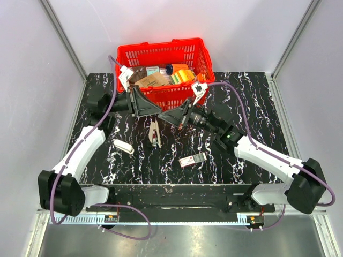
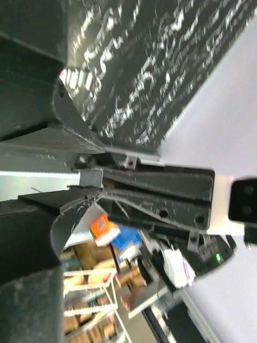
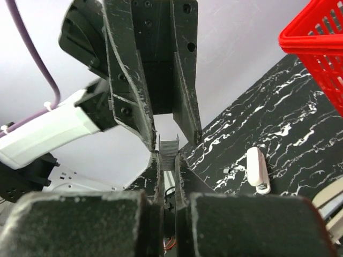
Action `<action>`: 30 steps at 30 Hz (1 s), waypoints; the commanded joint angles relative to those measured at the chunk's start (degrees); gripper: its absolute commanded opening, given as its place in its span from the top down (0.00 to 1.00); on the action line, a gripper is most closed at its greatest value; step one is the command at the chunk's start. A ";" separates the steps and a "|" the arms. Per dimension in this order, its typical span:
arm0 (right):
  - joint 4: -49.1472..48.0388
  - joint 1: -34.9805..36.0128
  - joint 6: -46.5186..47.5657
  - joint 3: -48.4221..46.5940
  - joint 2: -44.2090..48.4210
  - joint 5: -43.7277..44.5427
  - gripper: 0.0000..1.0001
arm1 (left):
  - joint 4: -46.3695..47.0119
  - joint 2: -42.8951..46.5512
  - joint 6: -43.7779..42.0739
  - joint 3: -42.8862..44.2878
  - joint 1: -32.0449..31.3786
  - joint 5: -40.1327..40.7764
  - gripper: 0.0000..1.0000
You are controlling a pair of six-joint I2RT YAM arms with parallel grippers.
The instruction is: Unload the staples from the stapler
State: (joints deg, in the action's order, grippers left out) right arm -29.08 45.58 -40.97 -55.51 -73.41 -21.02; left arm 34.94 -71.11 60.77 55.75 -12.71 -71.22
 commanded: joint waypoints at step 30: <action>50.52 7.06 1.86 9.63 -8.85 47.81 1.00 | -79.59 3.96 -77.38 10.00 -0.56 36.33 0.55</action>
State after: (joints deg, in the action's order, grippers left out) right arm 19.90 51.33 -37.04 -43.70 -80.20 20.82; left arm -45.45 -68.97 -15.11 66.52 -13.10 -35.79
